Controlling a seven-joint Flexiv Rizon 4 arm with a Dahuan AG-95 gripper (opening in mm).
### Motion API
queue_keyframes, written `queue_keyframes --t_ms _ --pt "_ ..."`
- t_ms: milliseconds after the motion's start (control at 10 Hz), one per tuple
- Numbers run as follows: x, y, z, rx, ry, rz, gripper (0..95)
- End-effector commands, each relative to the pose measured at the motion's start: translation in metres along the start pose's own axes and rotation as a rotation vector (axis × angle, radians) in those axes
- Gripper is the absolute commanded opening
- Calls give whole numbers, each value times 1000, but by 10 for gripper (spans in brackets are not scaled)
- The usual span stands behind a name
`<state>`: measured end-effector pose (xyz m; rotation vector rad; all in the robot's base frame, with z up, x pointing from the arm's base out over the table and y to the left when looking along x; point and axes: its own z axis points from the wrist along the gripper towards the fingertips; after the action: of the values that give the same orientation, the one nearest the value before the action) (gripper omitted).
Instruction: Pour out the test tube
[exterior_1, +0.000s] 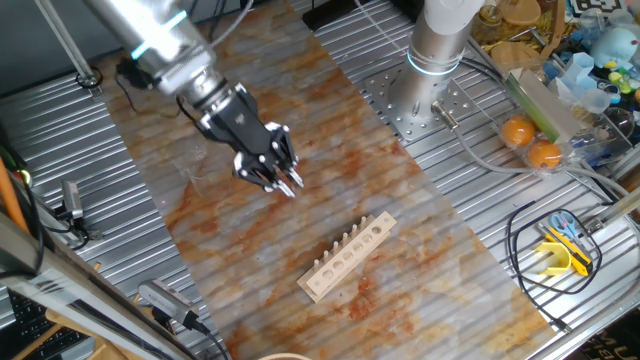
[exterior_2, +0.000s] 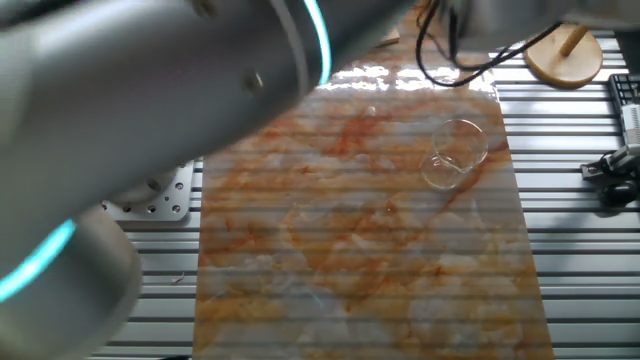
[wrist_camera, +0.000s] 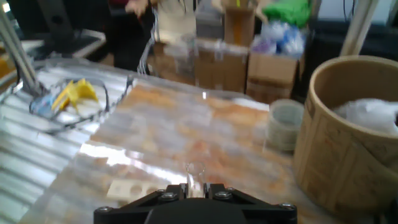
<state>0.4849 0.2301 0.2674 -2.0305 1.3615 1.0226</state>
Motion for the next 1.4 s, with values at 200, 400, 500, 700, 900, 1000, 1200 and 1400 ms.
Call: queue_keyframes --t_ms 200,400,500,700,900,1000,1200,1400 --pt "-8 4 18 63 -37 37 0" --pt "-14 6 22 72 -41 49 0" --pt "-15 6 22 76 -44 47 0" --pt "-16 5 23 76 -52 43 0" --pt "-23 -1 24 75 -59 57 0" --pt "-25 -2 25 72 -63 59 0" --pt "-25 -2 24 38 -89 61 0" --pt "-25 -2 24 -4 -68 49 0"
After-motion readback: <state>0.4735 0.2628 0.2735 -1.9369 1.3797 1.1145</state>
